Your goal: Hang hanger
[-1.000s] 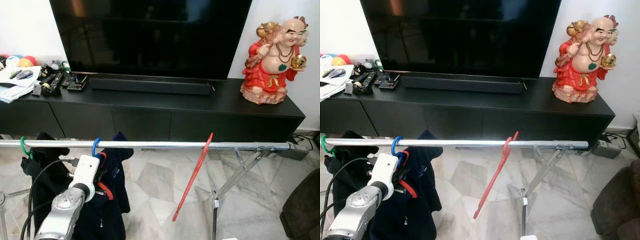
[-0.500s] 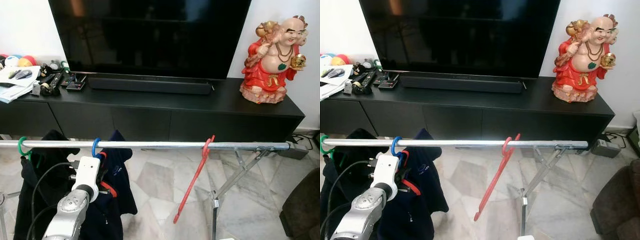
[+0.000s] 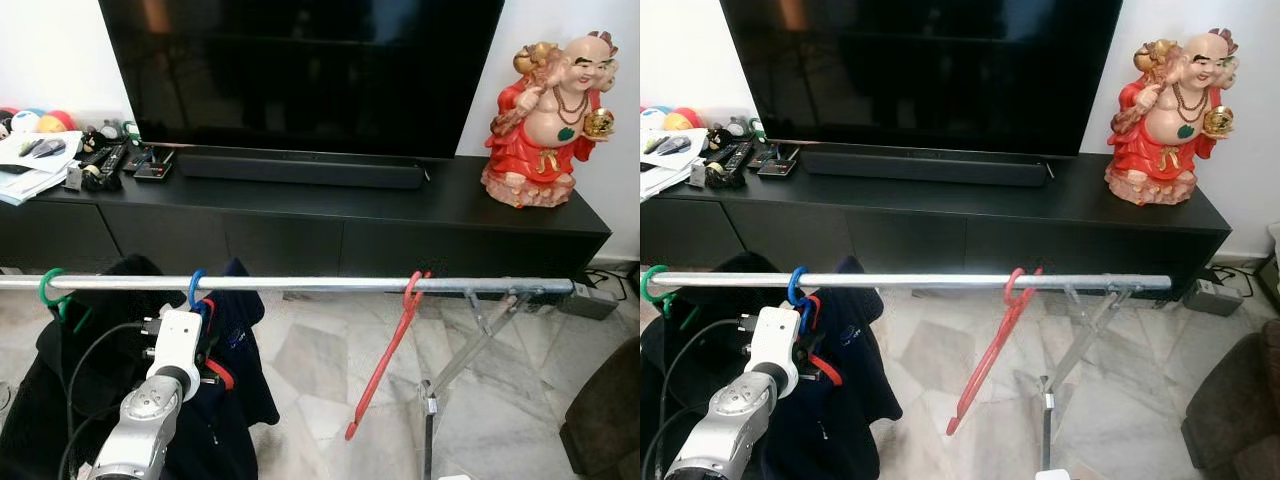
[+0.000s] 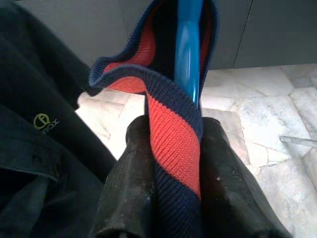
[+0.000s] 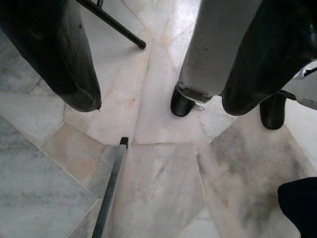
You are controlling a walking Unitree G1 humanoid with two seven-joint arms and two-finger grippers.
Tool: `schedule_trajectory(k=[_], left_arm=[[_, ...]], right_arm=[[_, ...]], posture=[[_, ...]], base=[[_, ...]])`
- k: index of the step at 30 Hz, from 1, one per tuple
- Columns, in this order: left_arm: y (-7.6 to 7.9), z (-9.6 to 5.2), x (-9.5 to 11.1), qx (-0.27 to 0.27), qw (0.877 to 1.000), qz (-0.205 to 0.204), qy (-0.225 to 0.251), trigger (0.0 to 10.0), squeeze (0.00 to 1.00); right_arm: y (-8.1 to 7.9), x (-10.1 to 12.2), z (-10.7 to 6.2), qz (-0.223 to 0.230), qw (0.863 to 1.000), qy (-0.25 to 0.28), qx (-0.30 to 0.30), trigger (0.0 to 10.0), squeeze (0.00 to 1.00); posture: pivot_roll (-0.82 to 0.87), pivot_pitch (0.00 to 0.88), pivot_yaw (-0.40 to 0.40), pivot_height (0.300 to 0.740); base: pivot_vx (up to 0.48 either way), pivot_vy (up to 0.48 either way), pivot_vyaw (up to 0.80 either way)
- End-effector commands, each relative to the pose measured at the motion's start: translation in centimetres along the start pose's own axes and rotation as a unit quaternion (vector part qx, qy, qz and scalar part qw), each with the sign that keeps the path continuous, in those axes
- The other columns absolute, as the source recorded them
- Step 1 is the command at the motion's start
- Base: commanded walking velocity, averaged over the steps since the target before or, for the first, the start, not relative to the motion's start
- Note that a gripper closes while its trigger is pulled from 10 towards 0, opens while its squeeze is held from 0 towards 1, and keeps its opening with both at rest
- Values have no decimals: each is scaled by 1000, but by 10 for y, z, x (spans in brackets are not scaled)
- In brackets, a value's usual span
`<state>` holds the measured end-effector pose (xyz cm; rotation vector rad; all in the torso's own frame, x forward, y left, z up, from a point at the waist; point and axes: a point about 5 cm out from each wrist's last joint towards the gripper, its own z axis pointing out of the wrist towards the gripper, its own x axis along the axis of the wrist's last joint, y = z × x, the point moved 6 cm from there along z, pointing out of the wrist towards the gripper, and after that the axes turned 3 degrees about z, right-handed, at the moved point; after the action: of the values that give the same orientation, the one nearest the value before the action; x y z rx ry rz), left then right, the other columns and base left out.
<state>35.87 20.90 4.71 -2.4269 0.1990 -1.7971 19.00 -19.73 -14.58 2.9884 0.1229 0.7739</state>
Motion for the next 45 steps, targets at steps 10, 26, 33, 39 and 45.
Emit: schedule_trajectory(k=[10,26,33,39,45], left_arm=[[-1,-3,17,-7,999,-9,40,10000,1000],[2,-34,34,-71,994,6,84,10000,996],[-24,-64,27,-79,993,-6,91,10000,925],[-69,-74,-26,13,999,-33,30,10000,0],[-60,-75,-84,24,997,-41,-57,10000,0]], right_arm=[[3,-9,-1,-1,1000,-11,-3,10000,0],[-18,-3,1,-3,1000,-6,9,10000,0],[-2,-7,-1,-2,1000,-8,0,10000,0],[4,-8,-1,-1,1000,-9,-2,10000,0],[-4,0,0,1,1000,-2,2,10000,0]], posture=[[102,19,-17,740],[110,9,-11,740],[122,17,-11,740],[123,17,-14,740],[112,17,-10,740]], base=[[0,0,0],[0,0,0],[0,0,0],[0,0,0],[0,0,0]])
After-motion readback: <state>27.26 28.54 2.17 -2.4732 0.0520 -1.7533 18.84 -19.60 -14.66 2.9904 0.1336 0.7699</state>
